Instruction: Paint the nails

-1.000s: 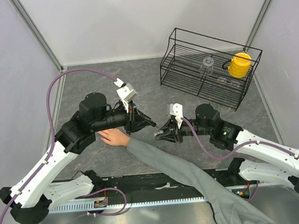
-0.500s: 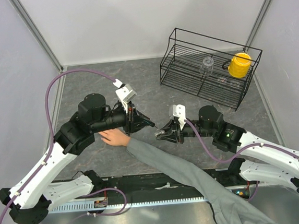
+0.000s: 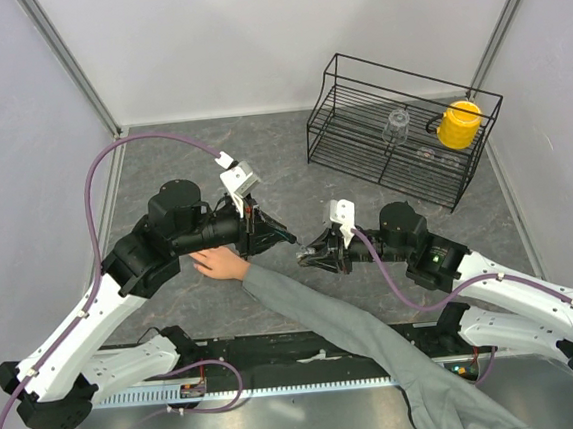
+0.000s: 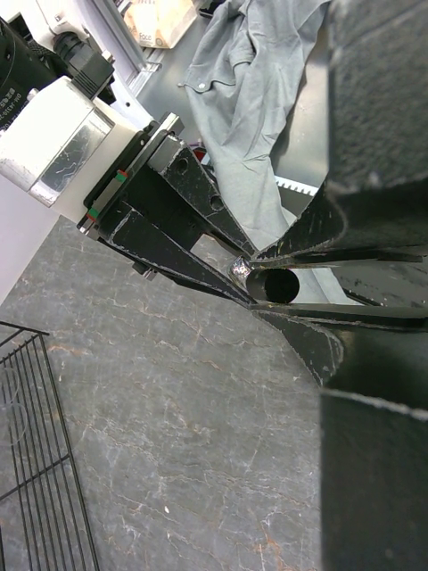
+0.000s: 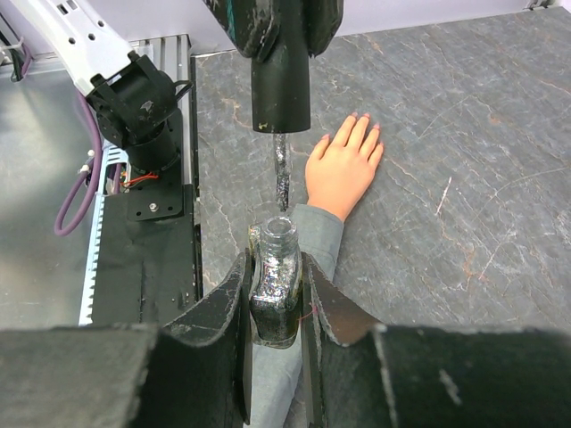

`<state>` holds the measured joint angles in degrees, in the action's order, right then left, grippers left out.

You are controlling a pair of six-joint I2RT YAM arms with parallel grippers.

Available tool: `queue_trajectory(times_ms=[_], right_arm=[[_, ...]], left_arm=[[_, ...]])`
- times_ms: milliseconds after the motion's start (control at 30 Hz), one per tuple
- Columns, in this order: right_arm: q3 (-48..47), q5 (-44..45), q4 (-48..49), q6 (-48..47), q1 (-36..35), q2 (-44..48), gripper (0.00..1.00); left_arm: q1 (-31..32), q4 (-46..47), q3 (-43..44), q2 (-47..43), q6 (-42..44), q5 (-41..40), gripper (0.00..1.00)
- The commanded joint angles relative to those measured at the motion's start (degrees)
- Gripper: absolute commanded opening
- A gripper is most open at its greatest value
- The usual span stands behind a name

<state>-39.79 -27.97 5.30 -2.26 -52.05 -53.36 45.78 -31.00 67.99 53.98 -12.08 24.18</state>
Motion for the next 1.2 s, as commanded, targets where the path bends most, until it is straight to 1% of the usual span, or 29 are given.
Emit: queue_trajectory(times_ms=[0, 1167], right_arm=[[0.06, 0.28, 2.43, -0.99, -0.51, 0.89, 0.0], [0.24, 0.46, 2.96, -1.25, -0.6, 1.33, 0.0]], left_arm=[[0.27, 0.95, 1.1, -0.19, 0.91, 1.74, 0.02], [0.36, -1.6, 1.01, 2.1, 2.76, 2.62, 0.02]])
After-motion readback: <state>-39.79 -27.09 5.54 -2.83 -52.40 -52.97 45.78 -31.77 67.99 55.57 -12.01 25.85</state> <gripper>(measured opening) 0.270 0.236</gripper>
